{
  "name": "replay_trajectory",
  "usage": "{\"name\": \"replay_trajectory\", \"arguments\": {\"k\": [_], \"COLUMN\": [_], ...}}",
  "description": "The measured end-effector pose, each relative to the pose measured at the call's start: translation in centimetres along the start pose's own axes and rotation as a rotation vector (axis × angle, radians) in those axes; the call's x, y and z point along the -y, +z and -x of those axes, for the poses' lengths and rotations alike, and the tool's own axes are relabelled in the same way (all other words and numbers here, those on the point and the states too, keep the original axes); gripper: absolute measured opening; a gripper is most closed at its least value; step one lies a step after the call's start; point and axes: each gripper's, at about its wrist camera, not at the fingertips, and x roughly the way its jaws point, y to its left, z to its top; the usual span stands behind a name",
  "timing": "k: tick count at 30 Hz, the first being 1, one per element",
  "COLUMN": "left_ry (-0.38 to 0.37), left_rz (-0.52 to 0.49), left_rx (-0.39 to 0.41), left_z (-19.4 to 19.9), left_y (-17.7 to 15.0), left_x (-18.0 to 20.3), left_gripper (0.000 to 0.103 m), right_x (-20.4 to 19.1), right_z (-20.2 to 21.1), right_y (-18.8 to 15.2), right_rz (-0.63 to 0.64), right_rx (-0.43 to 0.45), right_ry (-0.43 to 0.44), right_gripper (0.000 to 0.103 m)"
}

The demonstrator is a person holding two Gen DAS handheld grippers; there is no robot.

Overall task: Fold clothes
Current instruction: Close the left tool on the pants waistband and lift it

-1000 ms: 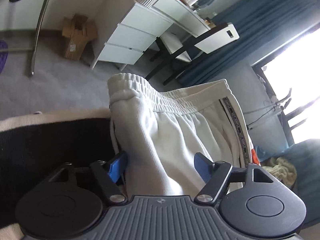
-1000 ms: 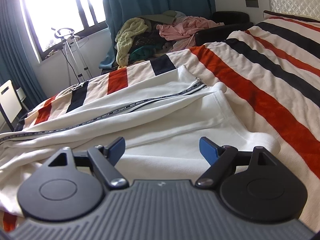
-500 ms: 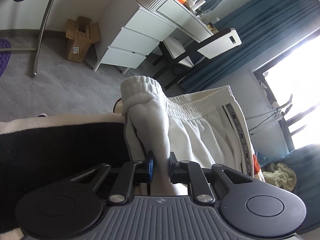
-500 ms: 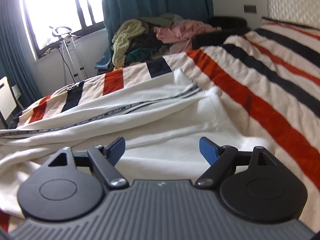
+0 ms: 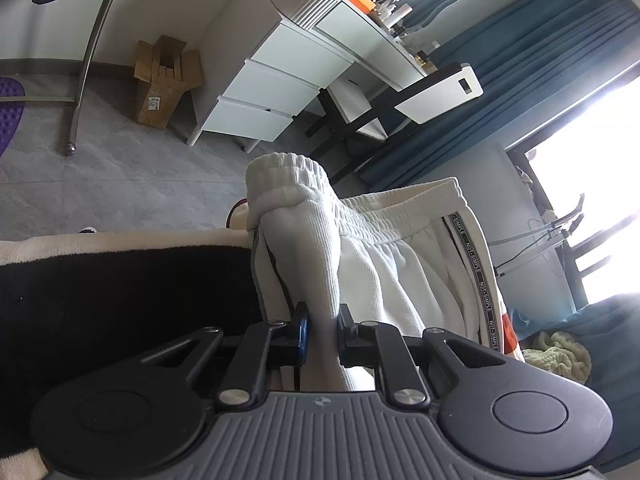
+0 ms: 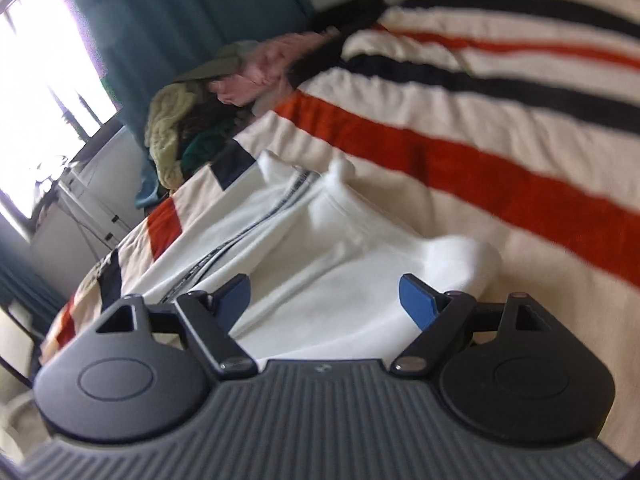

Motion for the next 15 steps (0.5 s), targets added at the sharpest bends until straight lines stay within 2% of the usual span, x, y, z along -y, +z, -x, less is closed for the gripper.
{"name": "replay_trajectory", "arguments": {"k": [2,7,11,15], "left_ry": [0.002,0.013,0.034,0.041], "left_rz": [0.005,-0.003,-0.030,-0.035], "left_rx": [-0.001,-0.001,-0.001,-0.003], "left_z": [0.0,0.1,0.0,-0.2], "left_y": [0.0,0.1,0.0,-0.1], "left_x": [-0.1,0.1,0.5,0.5], "left_gripper": [0.014,0.014,0.015,0.016], "right_x": [1.0,2.4,5.5,7.9], "right_z": [-0.5,-0.9,-1.2,-2.4], "right_y": [0.5,1.0,1.0,0.2], "right_rz": [-0.055,-0.088,-0.254,-0.414], "right_rx": [-0.015,-0.025,-0.080,-0.157], "right_ry": [0.001,-0.021,0.000,0.090], "right_gripper": [0.083,0.083,0.084,0.084]}}
